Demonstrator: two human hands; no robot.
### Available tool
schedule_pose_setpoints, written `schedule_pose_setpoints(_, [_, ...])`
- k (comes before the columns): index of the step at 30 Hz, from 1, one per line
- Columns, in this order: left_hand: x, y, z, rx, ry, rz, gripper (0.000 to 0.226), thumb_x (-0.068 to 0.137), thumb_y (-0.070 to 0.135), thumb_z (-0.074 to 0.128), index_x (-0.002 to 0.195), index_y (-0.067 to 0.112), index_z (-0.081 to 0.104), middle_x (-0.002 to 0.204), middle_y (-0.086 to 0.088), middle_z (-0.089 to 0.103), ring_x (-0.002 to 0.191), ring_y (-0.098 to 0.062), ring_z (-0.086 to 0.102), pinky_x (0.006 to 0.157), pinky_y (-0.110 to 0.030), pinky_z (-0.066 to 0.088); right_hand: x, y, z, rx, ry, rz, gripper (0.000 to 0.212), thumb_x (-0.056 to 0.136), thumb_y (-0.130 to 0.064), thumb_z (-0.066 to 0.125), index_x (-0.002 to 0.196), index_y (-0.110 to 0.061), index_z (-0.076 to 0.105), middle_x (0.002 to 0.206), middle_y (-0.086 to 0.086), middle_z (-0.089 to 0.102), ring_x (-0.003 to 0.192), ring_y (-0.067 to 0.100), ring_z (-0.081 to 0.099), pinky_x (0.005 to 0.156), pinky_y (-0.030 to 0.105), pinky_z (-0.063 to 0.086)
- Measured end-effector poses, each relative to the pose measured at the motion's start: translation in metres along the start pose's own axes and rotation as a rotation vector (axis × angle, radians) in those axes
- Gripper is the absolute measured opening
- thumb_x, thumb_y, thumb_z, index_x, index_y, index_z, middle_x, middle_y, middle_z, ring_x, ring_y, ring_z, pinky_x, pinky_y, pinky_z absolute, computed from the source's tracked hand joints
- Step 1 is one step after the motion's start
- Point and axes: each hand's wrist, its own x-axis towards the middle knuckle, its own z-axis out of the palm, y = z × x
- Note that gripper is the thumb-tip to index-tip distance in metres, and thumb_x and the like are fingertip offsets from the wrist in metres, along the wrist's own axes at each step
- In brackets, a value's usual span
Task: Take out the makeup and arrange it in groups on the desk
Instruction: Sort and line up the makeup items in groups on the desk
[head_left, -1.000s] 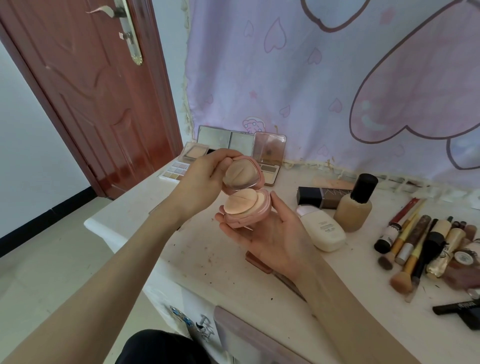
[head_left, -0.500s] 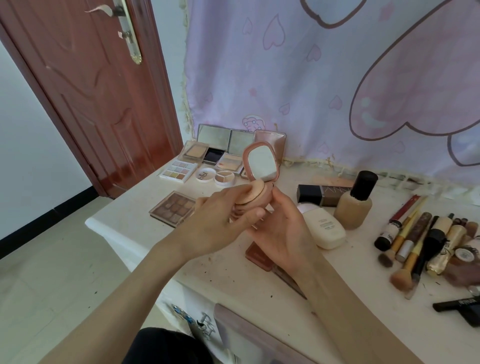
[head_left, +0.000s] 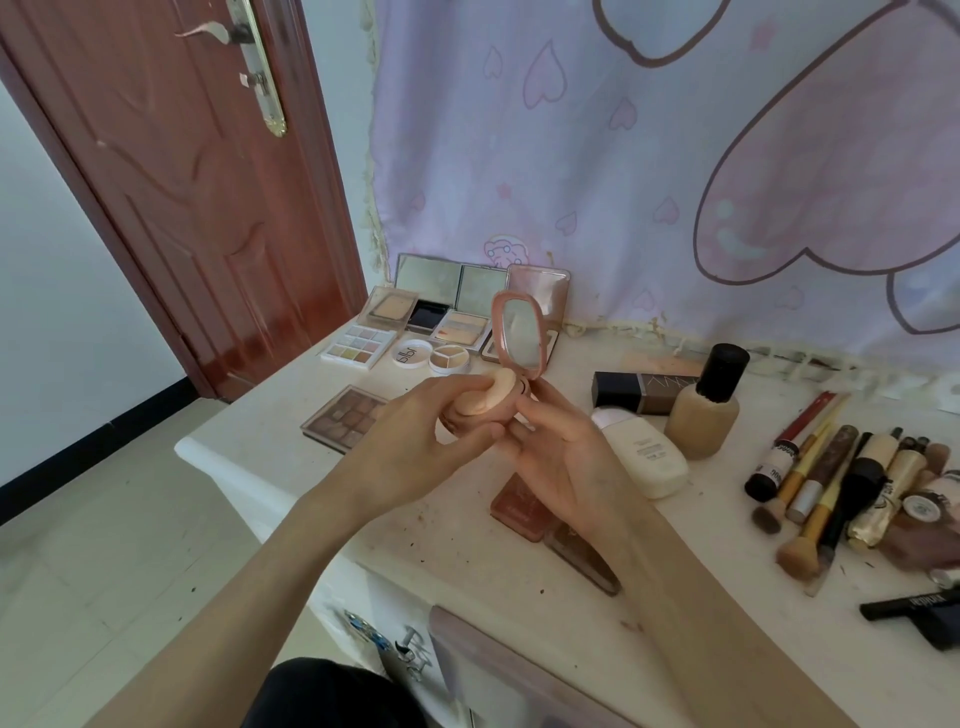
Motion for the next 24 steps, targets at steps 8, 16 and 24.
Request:
schedule_pose_setpoints(8, [0.012, -0.015, 0.024, -0.072, 0.117, -0.130, 0.046, 0.079, 0.034, 0.069, 0.122, 0.028, 0.057, 0.108, 0.007, 0.064, 0.094, -0.004, 0.057, 0.075, -0.005, 0.038, 0.021, -0.023, 0.004, -0.372, 0.250, 0.027, 0.020, 0.094, -0.008, 0.048, 0.108, -0.006, 0.062, 0.099, 0.010, 0.070, 0.087, 0.018, 0.069, 0.075, 0.027, 0.056])
schedule_pose_setpoints(16, [0.031, -0.025, 0.061, 0.246, 0.236, -0.237, 0.050, 0.083, 0.047, 0.060, 0.129, 0.029, 0.050, 0.127, -0.006, 0.047, 0.115, -0.026, 0.042, 0.101, -0.032, 0.028, 0.081, -0.028, -0.020, -1.063, 0.493, -0.038, 0.033, 0.088, -0.028, 0.045, 0.064, -0.018, 0.066, 0.080, 0.005, 0.068, 0.091, 0.031, 0.065, 0.087, 0.049, 0.051])
schedule_pose_setpoints(24, [0.046, -0.032, 0.067, 0.325, 0.178, -0.122, 0.045, 0.091, 0.041, 0.050, 0.134, 0.028, 0.041, 0.147, -0.005, 0.027, 0.124, -0.026, 0.031, 0.100, -0.031, 0.022, 0.120, -0.039, -0.051, -1.186, 0.596, -0.082, 0.014, 0.072, -0.005, 0.050, 0.065, 0.005, 0.055, 0.064, 0.016, 0.052, 0.070, 0.029, 0.061, 0.076, 0.052, 0.054])
